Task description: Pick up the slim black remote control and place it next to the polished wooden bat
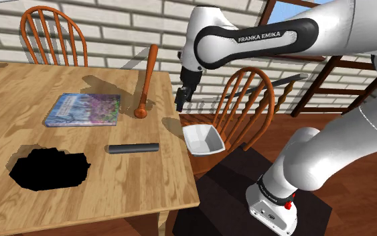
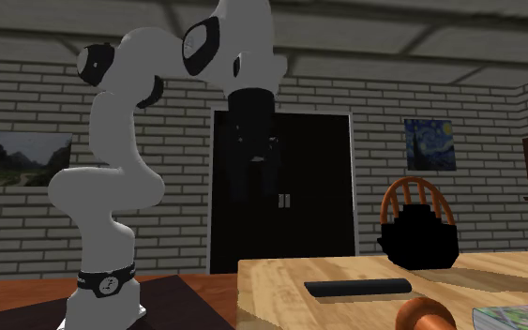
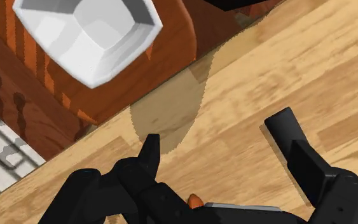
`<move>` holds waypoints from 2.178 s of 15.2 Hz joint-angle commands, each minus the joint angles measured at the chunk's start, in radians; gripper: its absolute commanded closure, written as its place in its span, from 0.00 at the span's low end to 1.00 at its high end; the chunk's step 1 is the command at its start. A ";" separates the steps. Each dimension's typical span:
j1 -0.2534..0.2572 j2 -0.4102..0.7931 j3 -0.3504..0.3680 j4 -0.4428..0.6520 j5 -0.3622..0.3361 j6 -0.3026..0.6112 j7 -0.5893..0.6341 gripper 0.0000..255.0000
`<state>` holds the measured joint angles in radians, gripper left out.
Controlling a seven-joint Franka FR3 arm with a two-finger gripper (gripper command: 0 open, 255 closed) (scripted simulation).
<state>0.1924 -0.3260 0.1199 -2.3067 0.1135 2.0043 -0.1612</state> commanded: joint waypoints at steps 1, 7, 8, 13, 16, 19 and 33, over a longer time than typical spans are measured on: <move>0.020 0.068 0.017 0.036 -0.001 0.025 -0.028 0.00; 0.074 0.257 0.071 0.128 -0.018 0.100 -0.106 0.00; 0.082 0.288 0.080 0.145 -0.023 0.110 -0.118 0.00; 0.128 0.438 0.124 0.232 -0.059 0.153 -0.169 0.00; 0.157 0.520 0.147 0.283 -0.086 0.171 -0.195 0.00; 0.160 0.540 0.146 0.265 -0.092 0.208 -0.191 0.00; 0.165 0.574 0.144 0.242 -0.101 0.264 -0.184 1.00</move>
<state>0.3557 0.2458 0.2625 -2.0628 0.0115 2.2684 -0.3452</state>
